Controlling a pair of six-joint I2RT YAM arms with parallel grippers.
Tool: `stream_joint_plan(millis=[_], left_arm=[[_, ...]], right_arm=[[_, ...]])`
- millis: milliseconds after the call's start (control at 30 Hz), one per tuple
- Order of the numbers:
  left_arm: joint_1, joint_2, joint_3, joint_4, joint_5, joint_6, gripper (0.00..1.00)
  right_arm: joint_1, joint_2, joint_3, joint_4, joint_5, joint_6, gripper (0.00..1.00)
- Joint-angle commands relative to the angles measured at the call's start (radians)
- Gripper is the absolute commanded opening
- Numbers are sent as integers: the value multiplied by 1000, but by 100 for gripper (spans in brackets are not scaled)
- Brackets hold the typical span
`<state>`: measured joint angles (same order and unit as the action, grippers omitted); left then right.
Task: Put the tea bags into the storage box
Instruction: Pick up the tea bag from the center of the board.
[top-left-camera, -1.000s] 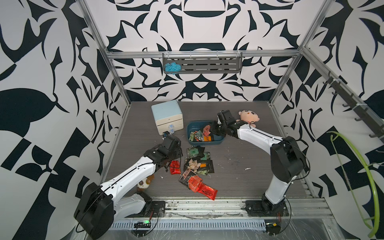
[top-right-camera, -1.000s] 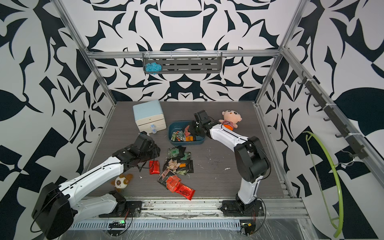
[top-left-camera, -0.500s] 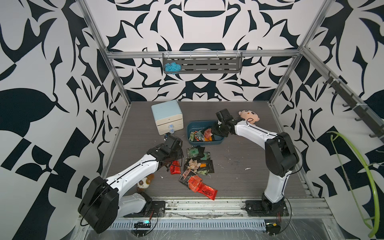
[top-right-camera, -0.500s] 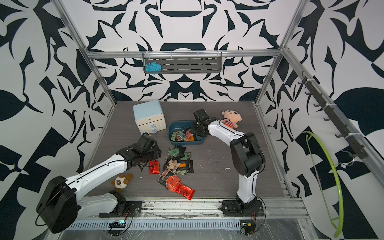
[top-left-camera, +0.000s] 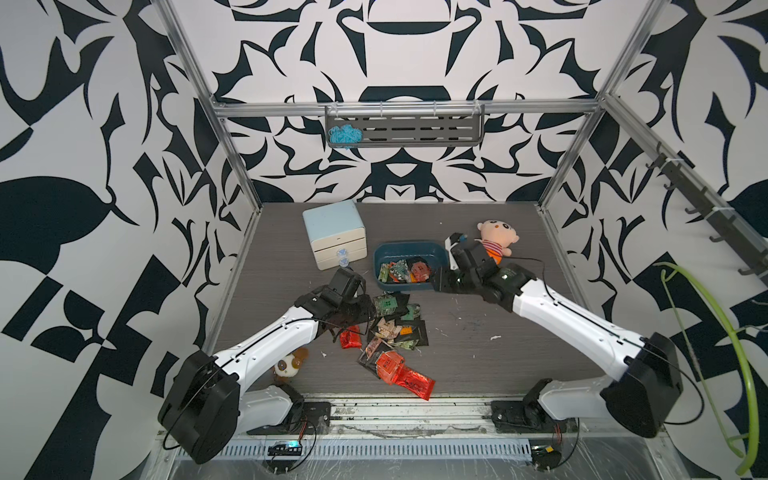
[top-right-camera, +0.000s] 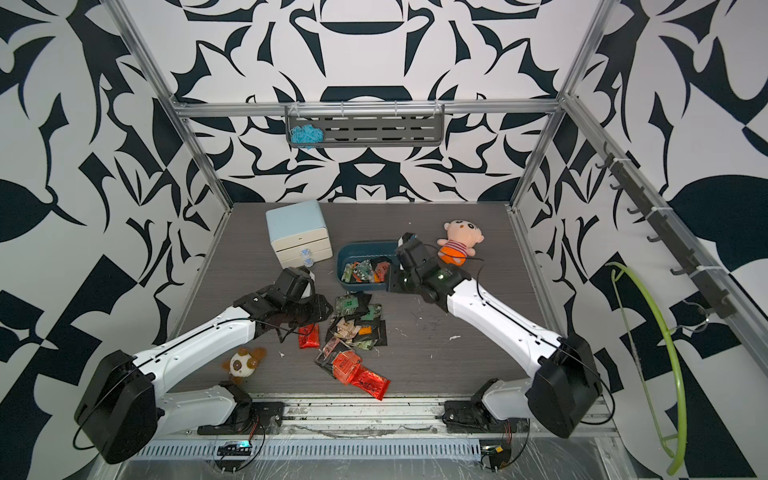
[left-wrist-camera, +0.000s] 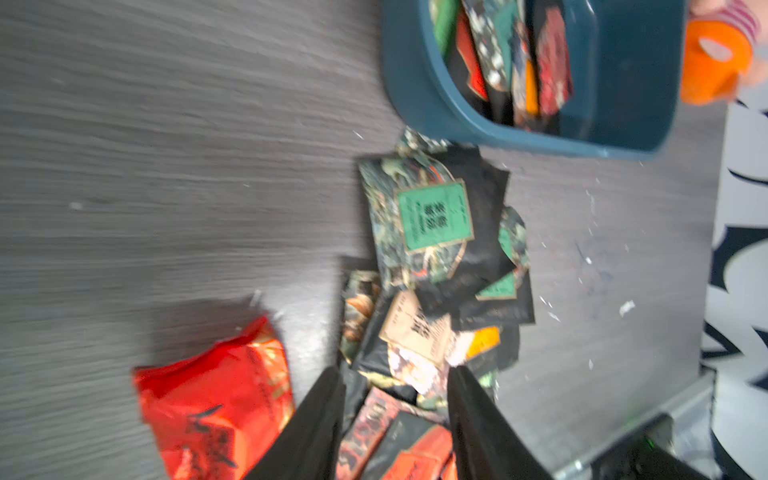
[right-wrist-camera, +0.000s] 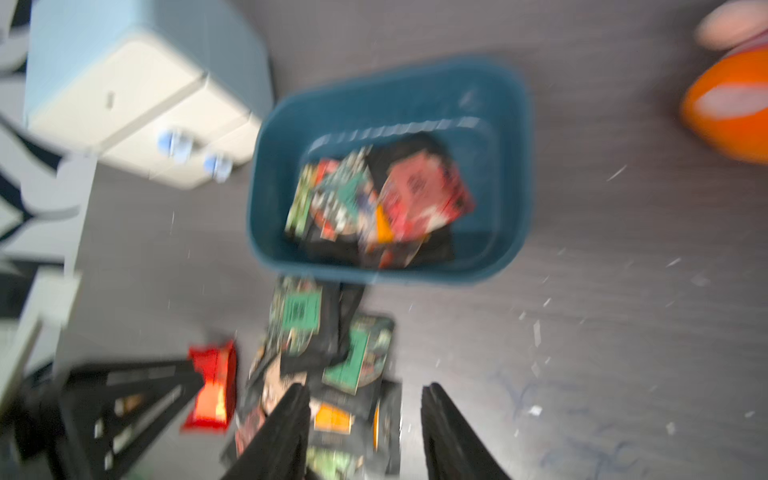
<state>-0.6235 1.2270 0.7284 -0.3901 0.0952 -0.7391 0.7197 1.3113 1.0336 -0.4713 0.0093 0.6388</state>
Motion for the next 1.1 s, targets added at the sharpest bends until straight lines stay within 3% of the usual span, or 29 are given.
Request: stream_joint_plan(millis=[0, 200, 433, 600, 1067], left_arm=[[-6, -18, -45, -39, 99, 29, 43], [-50, -71, -116, -49, 136, 20, 40], [-98, -147, -216, -73, 126, -42, 43], [-128, -186, -273, -19, 126, -89, 42], [-168, -155, -305, 49, 133, -103, 35]], right_arm=[[101, -40, -81, 53, 14, 44, 49], [255, -8, -228, 203, -36, 127, 50], [360, 157, -206, 234, -51, 120, 43], [379, 243, -183, 279, -80, 114, 34], [384, 328, -150, 280, -74, 102, 30]])
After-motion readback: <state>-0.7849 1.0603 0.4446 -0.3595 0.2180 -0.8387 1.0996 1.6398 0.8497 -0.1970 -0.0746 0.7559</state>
